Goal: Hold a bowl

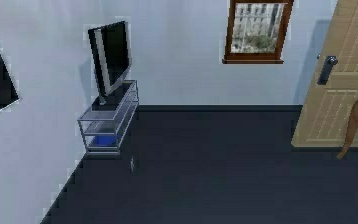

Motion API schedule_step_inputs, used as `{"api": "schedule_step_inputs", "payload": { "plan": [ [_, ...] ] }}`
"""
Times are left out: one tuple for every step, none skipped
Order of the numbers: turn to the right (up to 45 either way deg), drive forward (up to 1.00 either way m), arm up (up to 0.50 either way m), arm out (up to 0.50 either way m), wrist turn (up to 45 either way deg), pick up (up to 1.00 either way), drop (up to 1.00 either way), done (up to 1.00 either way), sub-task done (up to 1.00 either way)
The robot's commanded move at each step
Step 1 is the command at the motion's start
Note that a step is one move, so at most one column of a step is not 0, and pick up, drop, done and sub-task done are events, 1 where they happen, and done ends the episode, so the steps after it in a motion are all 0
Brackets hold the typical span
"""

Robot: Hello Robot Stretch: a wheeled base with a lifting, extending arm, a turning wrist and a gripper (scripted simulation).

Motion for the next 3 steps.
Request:
{"api": "schedule_step_inputs", "payload": {
  "plan": [
    [0.0,0.0,0.0,0.0,45.0,0.0,0.0,0.0,0.0],
    [0.0,0.0,0.0,0.0,45.0,0.0,0.0,0.0,0.0],
    [0.0,0.0,0.0,0.0,45.0,0.0,0.0,0.0,0.0]
  ]
}}
